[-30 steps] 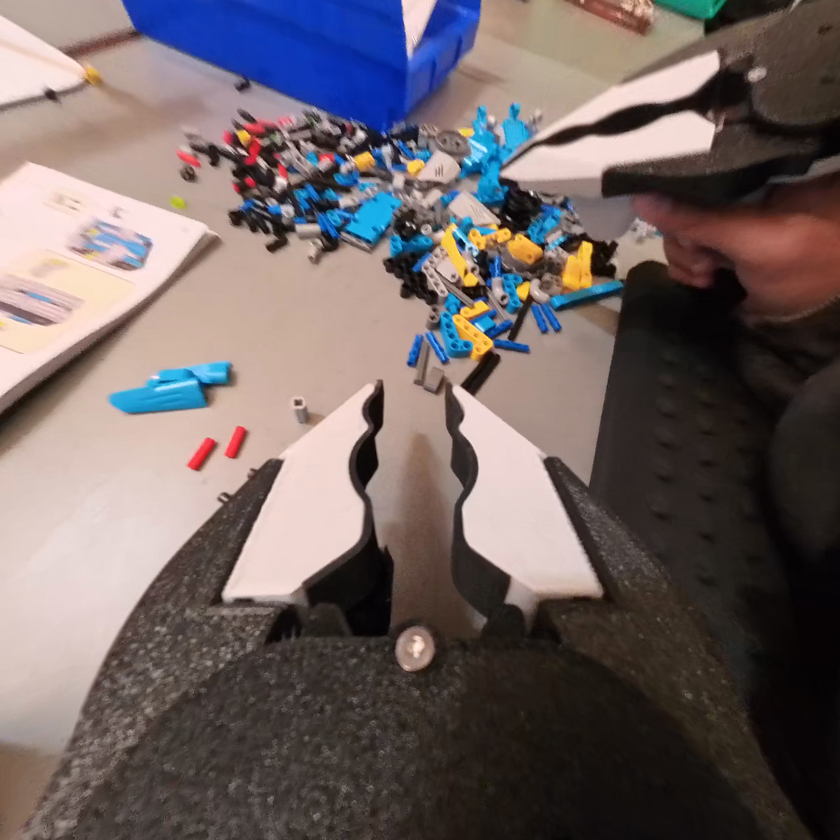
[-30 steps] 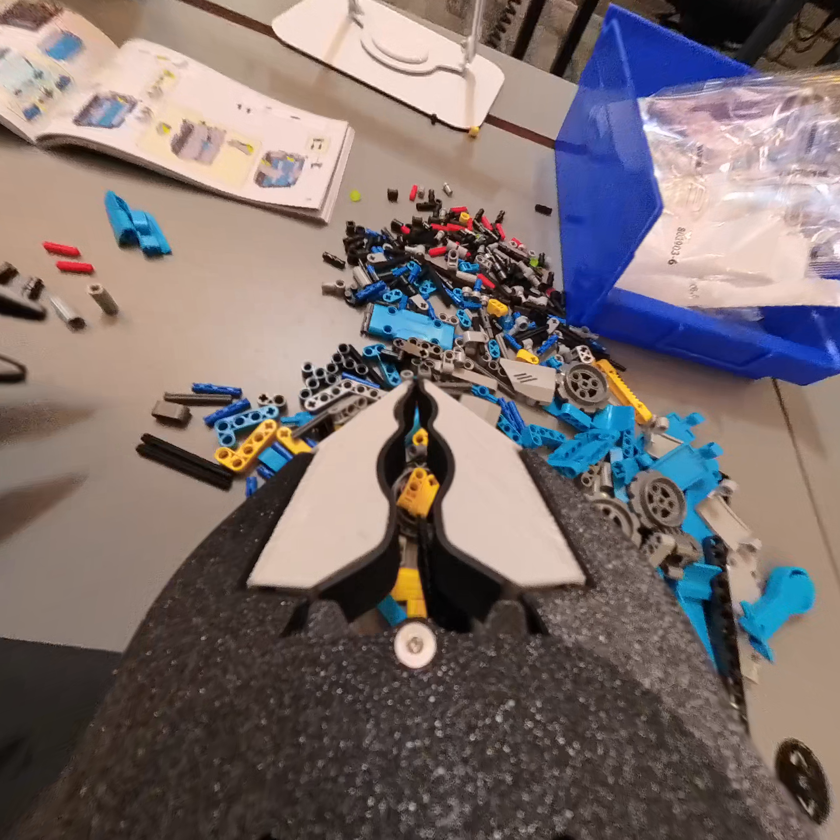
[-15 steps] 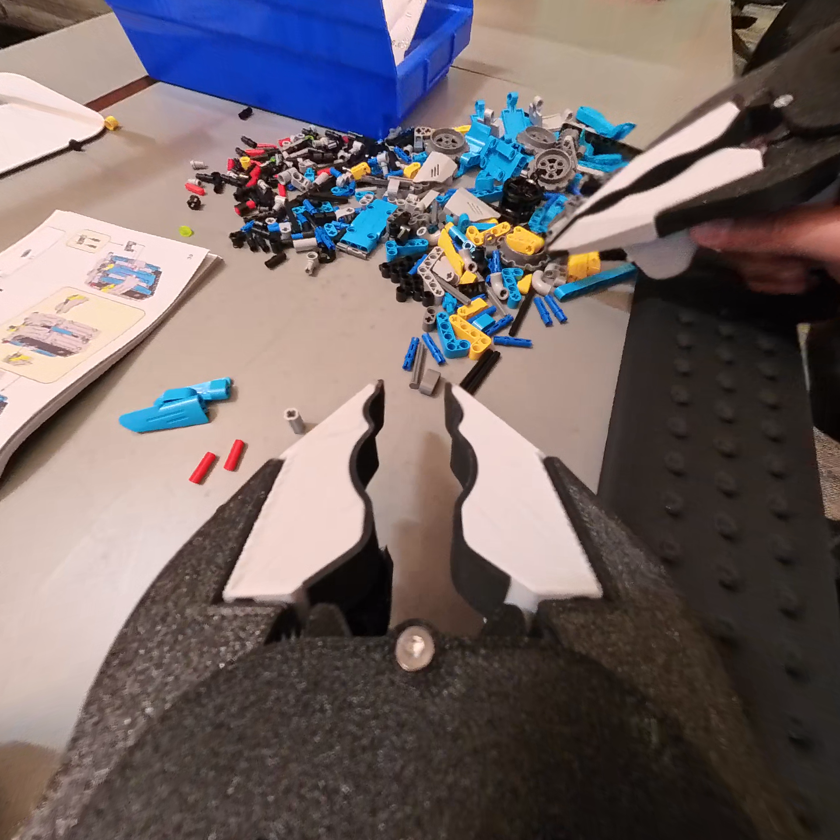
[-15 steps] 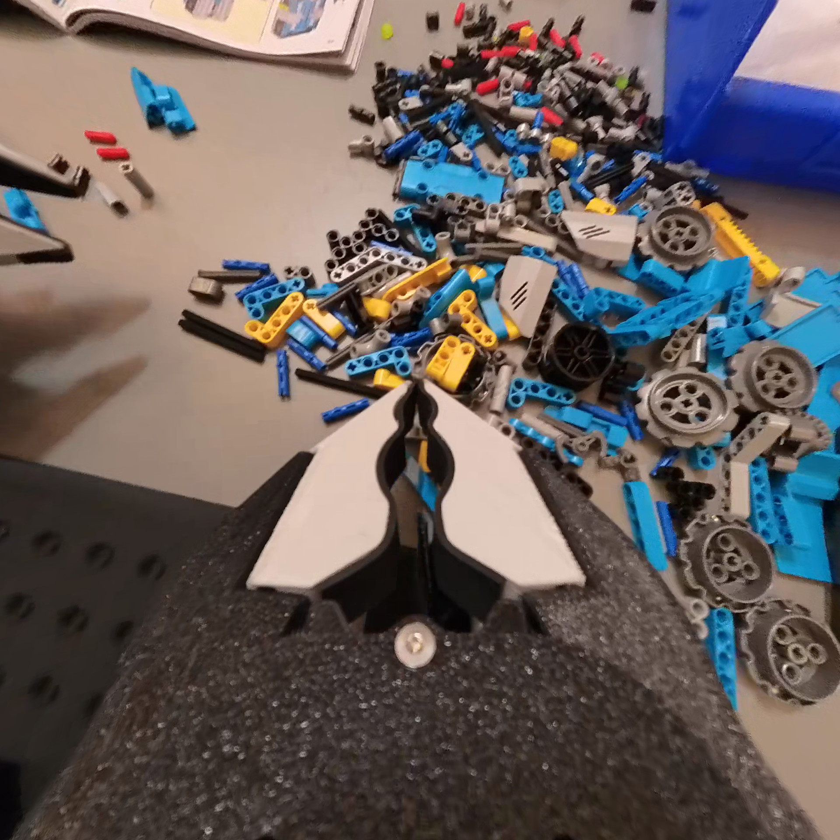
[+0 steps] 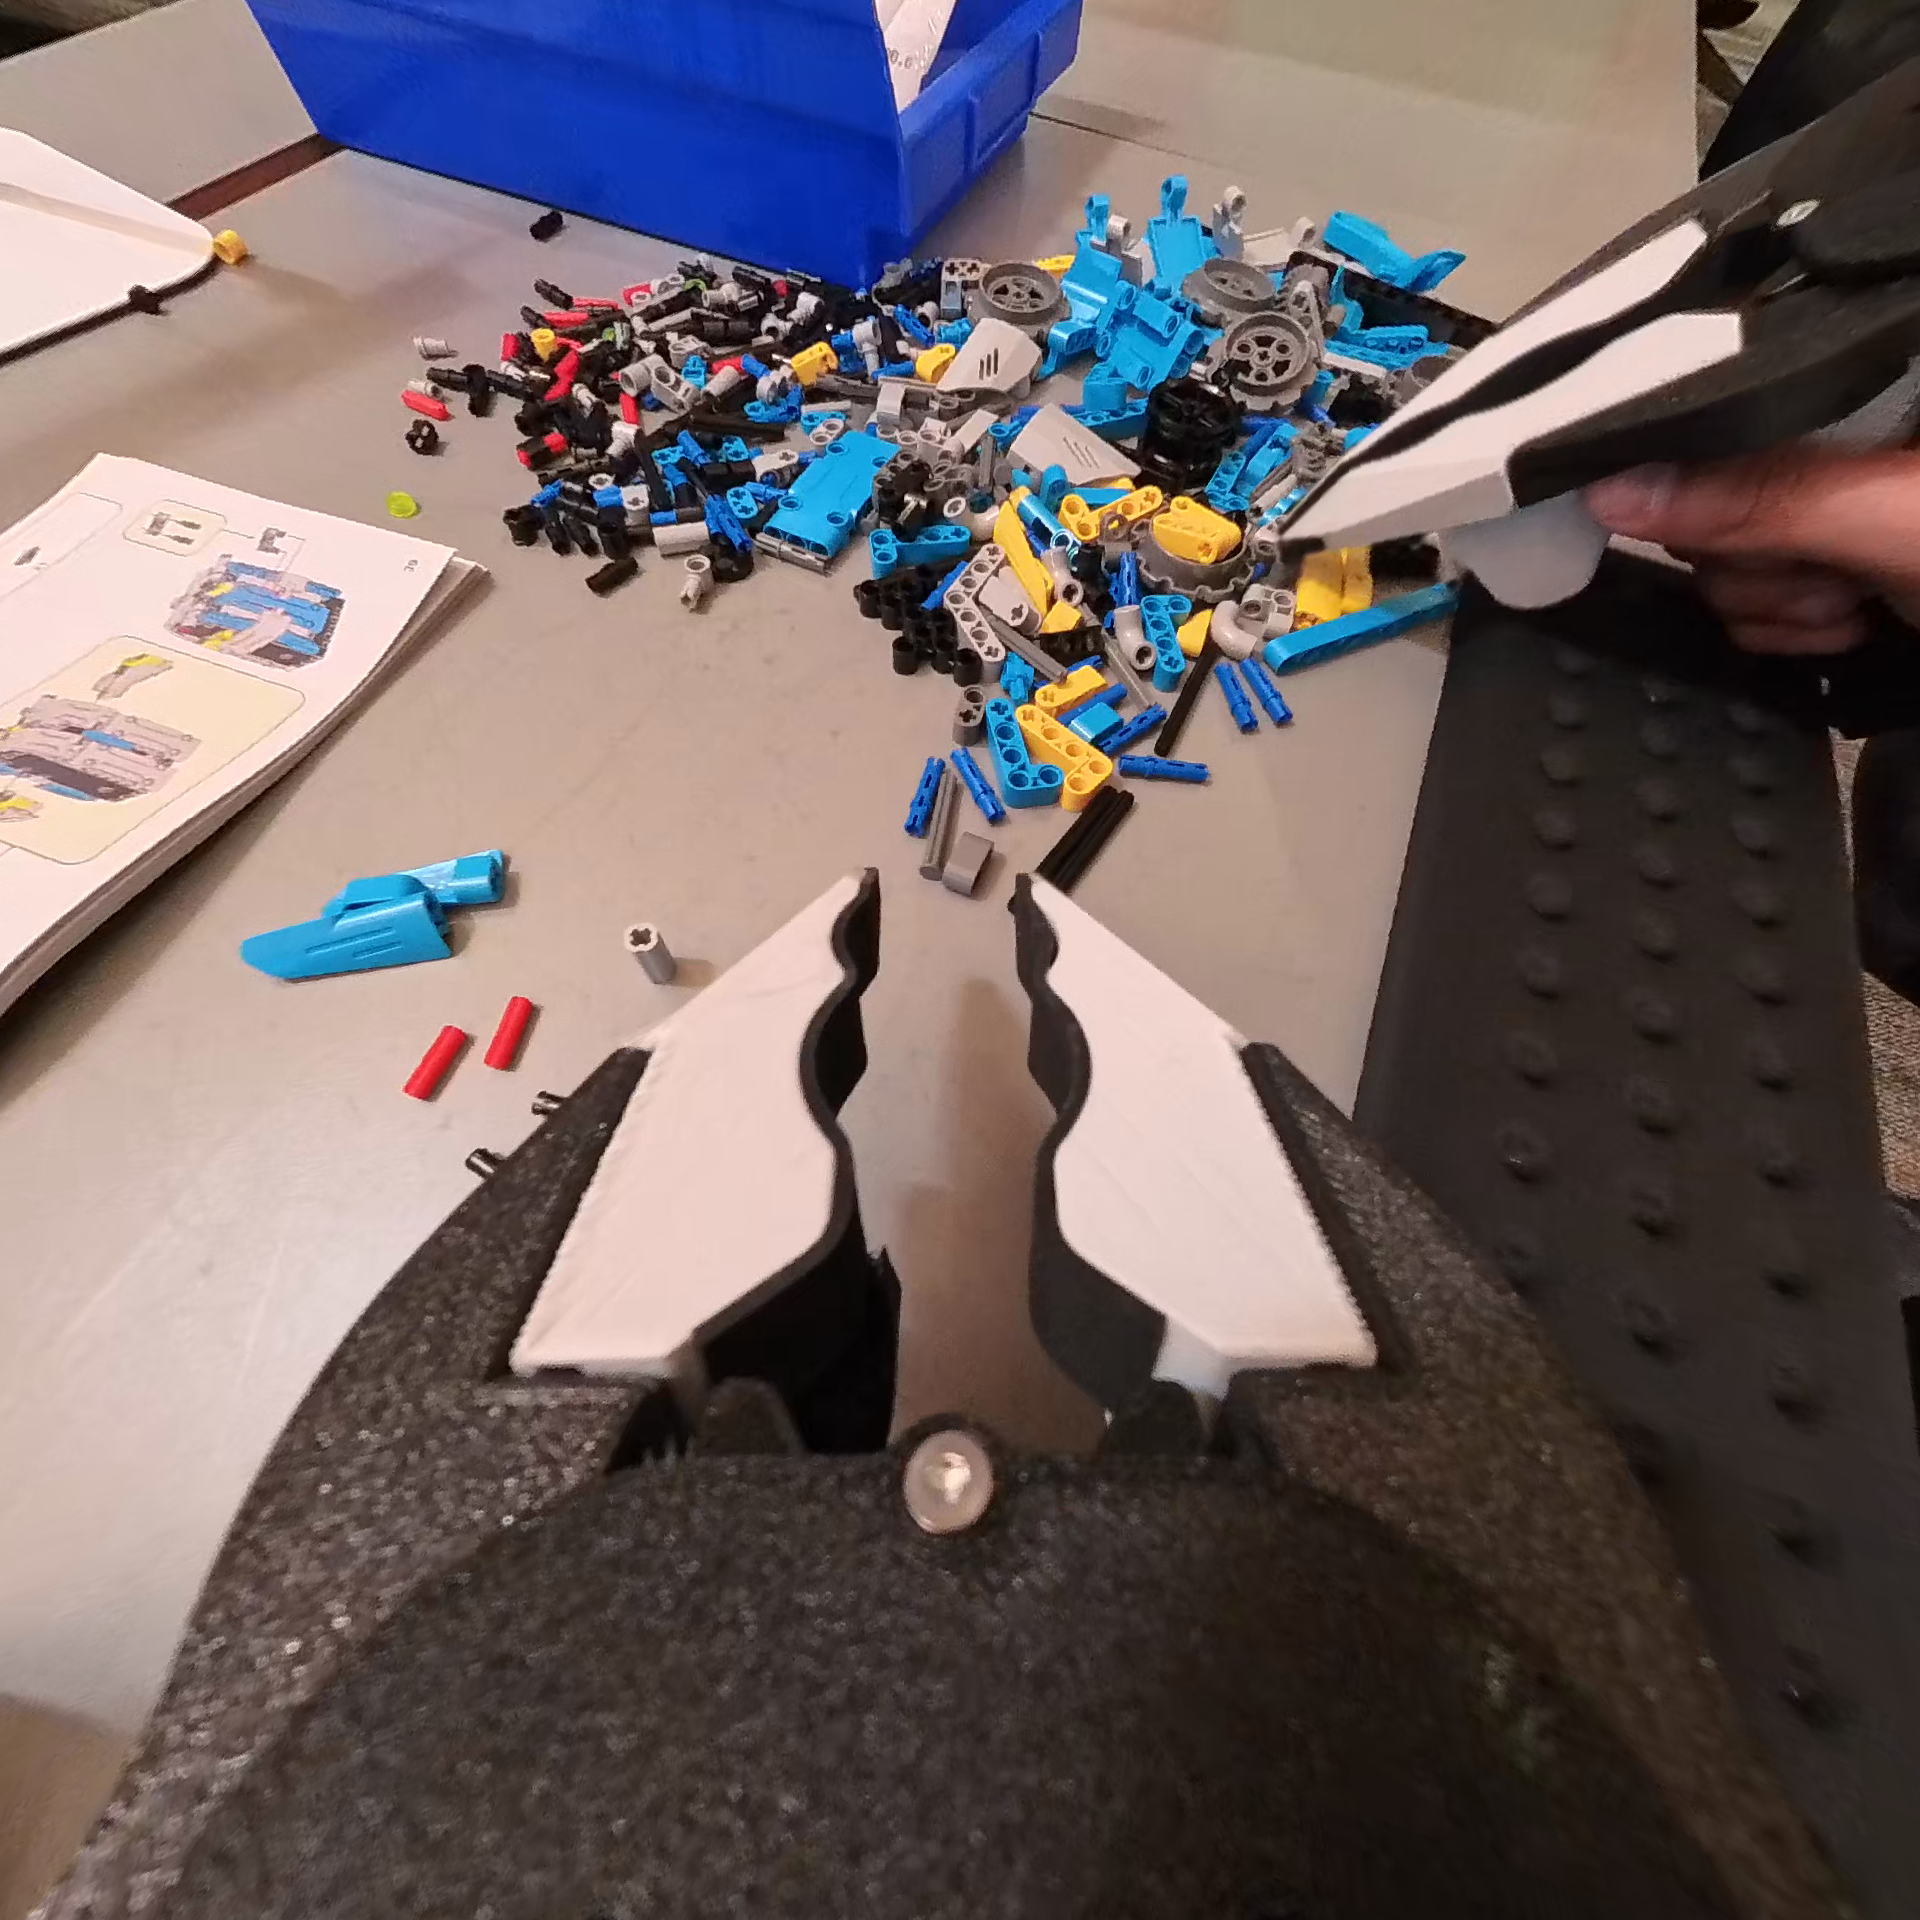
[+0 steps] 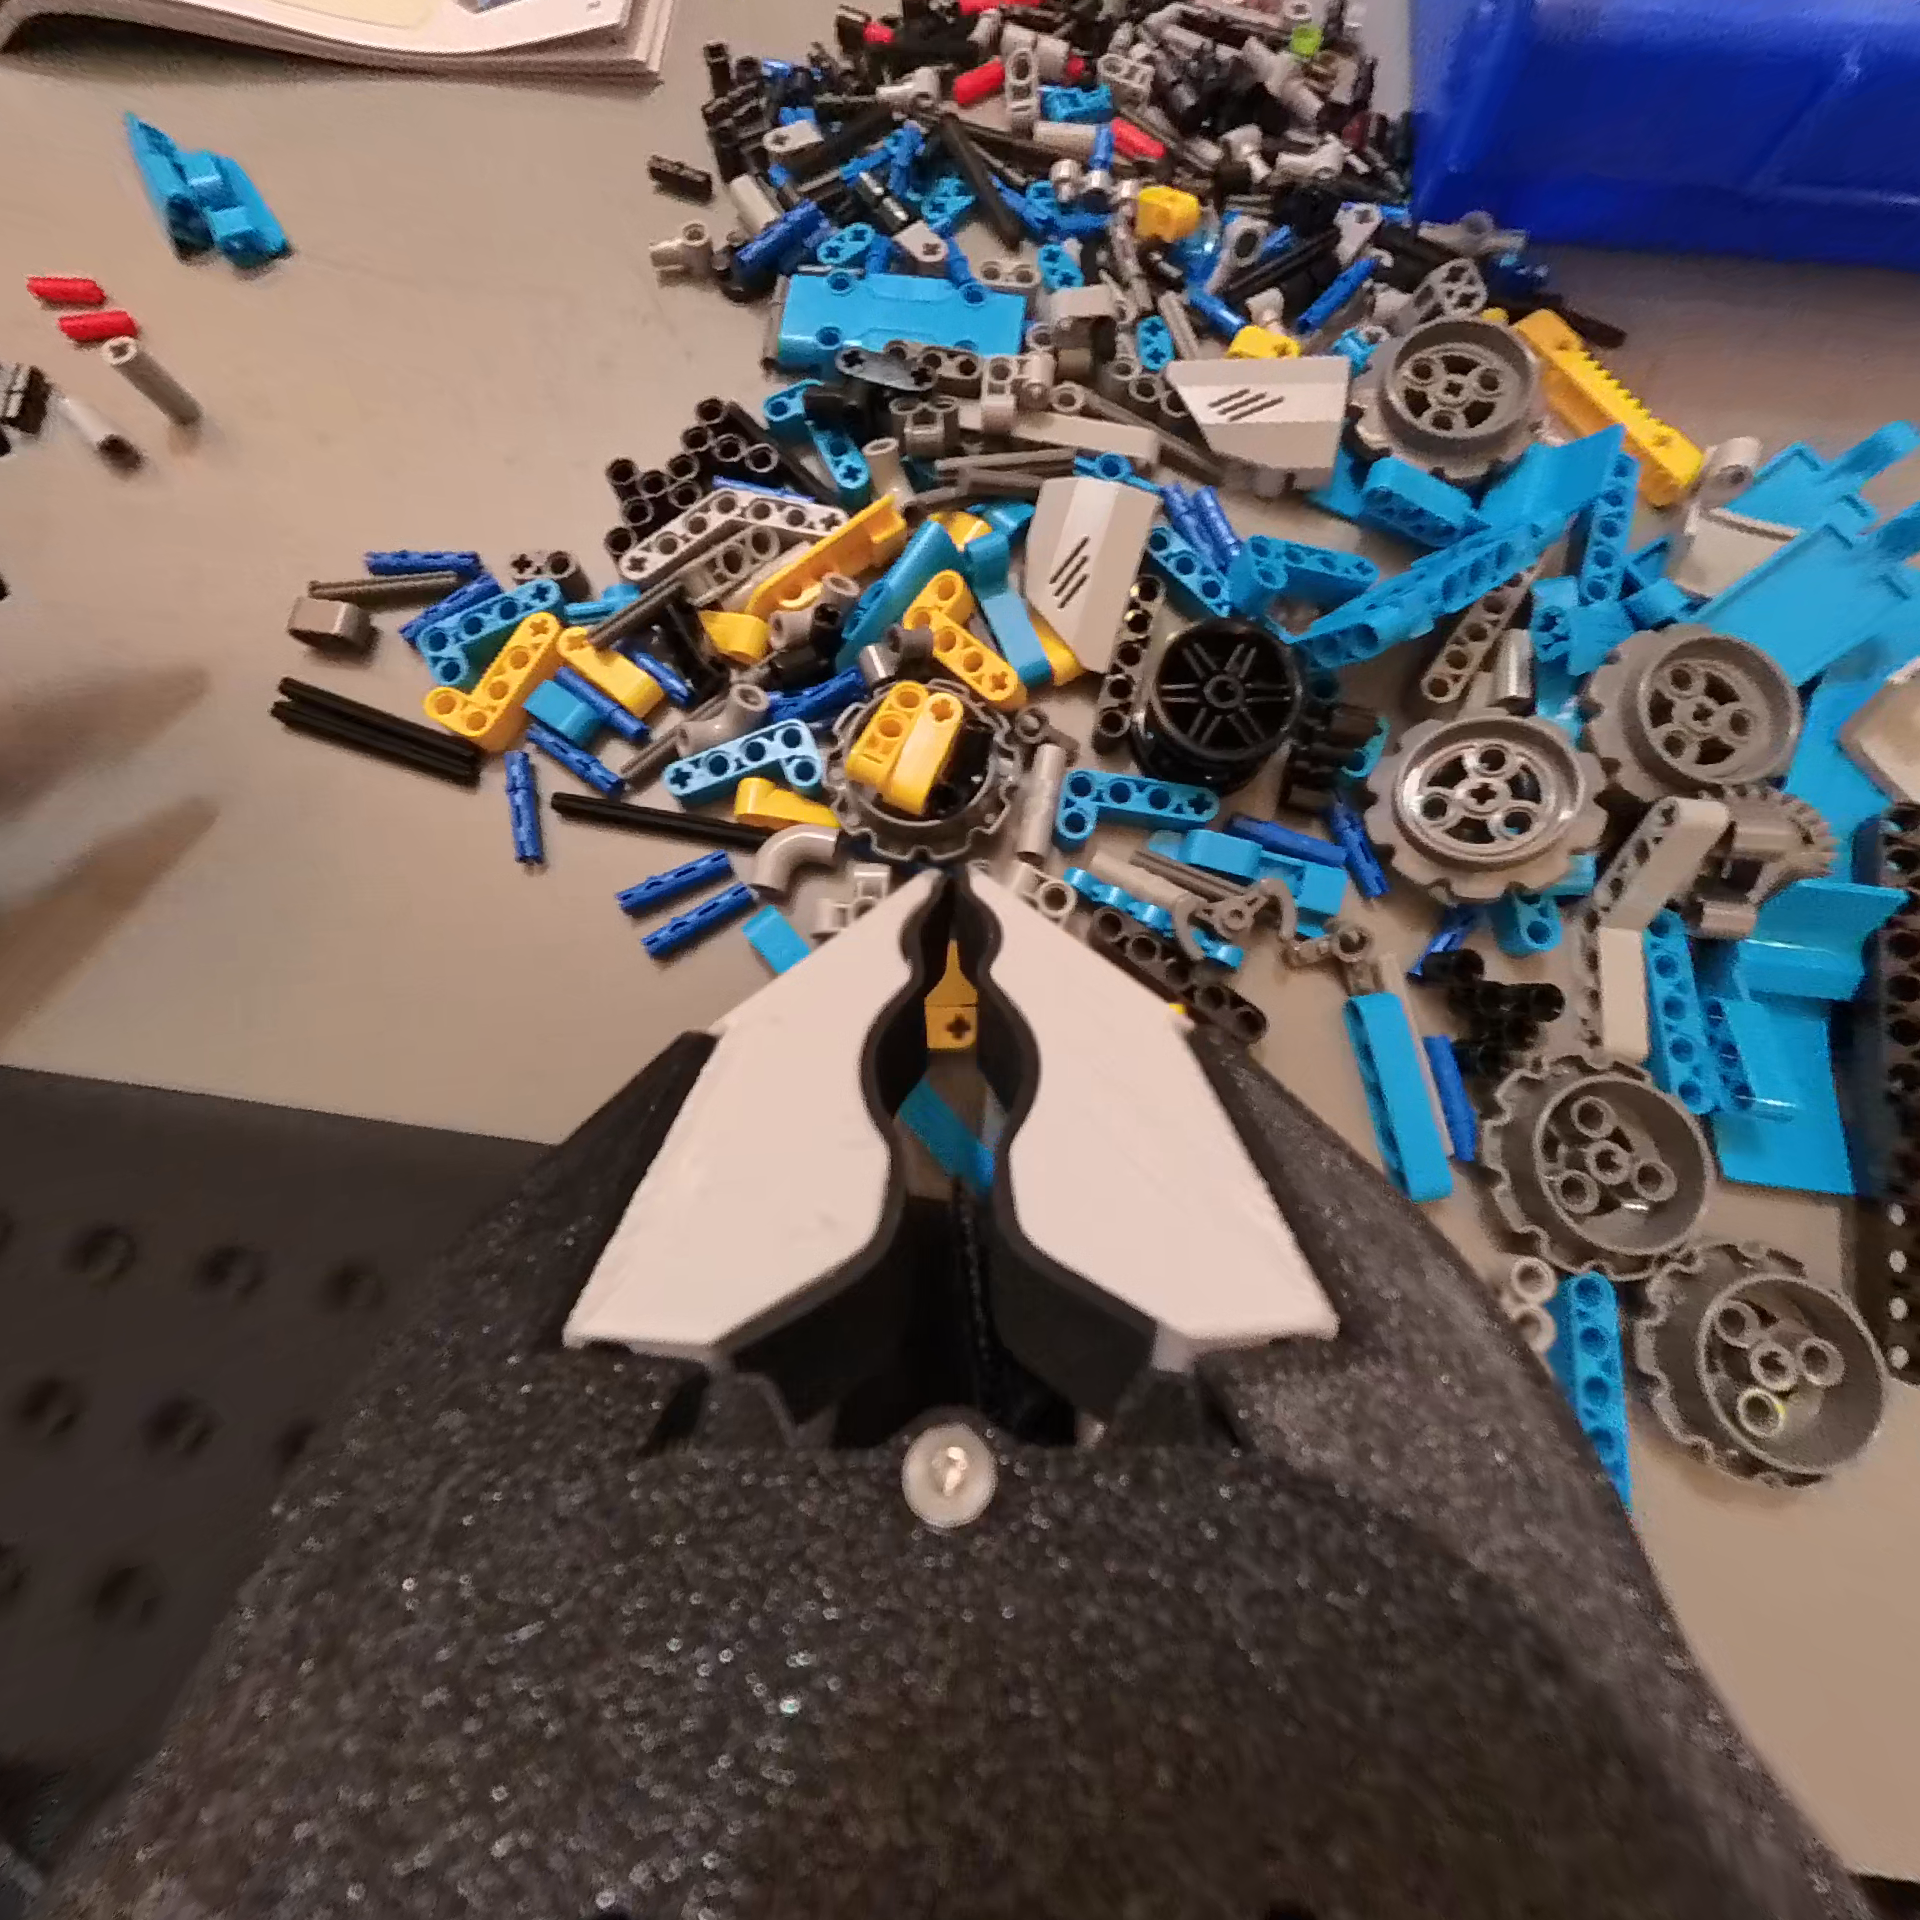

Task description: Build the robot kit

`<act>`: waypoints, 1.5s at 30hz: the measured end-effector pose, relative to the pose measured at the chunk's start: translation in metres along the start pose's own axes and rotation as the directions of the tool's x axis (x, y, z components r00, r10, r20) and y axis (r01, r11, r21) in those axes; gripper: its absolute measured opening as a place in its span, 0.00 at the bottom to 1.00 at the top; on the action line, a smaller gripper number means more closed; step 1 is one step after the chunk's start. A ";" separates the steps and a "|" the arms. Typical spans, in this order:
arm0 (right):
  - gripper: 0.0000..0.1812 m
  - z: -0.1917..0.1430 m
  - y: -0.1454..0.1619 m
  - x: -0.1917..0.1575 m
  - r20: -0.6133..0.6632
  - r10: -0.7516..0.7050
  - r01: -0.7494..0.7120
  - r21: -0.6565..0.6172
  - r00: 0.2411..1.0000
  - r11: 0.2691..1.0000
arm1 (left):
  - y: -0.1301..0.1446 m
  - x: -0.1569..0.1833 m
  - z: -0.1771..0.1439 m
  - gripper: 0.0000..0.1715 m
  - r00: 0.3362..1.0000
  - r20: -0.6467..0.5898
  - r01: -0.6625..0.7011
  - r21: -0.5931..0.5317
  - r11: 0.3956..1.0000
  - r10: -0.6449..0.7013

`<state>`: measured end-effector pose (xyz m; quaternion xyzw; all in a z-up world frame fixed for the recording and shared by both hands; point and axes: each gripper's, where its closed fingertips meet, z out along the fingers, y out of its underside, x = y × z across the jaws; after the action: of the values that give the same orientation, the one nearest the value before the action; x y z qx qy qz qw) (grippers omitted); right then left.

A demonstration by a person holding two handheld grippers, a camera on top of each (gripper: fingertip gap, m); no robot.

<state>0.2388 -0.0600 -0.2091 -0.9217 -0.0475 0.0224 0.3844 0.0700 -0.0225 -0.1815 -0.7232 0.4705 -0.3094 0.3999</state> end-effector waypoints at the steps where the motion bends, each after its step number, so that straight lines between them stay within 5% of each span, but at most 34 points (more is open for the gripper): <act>1: 0.00 0.000 0.000 0.002 -0.006 0.005 -0.005 0.003 1.000 1.000 | 0.000 0.000 0.000 0.15 1.000 0.003 -0.002 -0.001 1.000 0.002; 4: 0.00 -0.003 -0.004 0.007 -0.032 0.003 -0.002 0.035 0.999 0.999 | 0.000 0.000 0.000 0.15 1.000 0.010 -0.010 -0.001 1.000 0.010; 7: 0.00 -0.002 -0.017 -0.017 0.074 -0.080 0.074 0.084 0.994 0.994 | 0.000 0.000 0.000 0.15 1.000 0.014 -0.017 -0.002 1.000 0.017; 15: 0.00 0.018 -0.011 -0.002 -0.069 -0.183 0.180 -0.050 0.981 0.982 | -0.001 0.001 -0.002 0.14 0.999 0.030 -0.045 0.005 0.999 0.045; 22: 0.00 0.026 -0.020 -0.018 -0.020 -0.235 0.234 -0.054 0.972 0.971 | -0.001 0.002 -0.002 0.14 0.998 0.028 -0.054 0.006 0.999 0.054; 34: 0.00 0.001 0.000 0.033 -0.122 -0.071 0.069 -0.023 0.990 0.997 | -0.003 0.003 0.002 0.13 0.999 0.006 -0.044 0.011 0.999 0.044; 45: 0.00 -0.022 -0.004 0.023 -0.125 -0.079 0.081 0.016 0.989 0.997 | -0.006 0.002 -0.003 0.13 0.997 0.040 -0.061 0.036 0.997 0.060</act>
<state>0.2636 -0.0707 -0.1911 -0.9146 -0.0602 -0.0499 0.3967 0.0705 -0.0235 -0.1742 -0.7069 0.4786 -0.2918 0.4314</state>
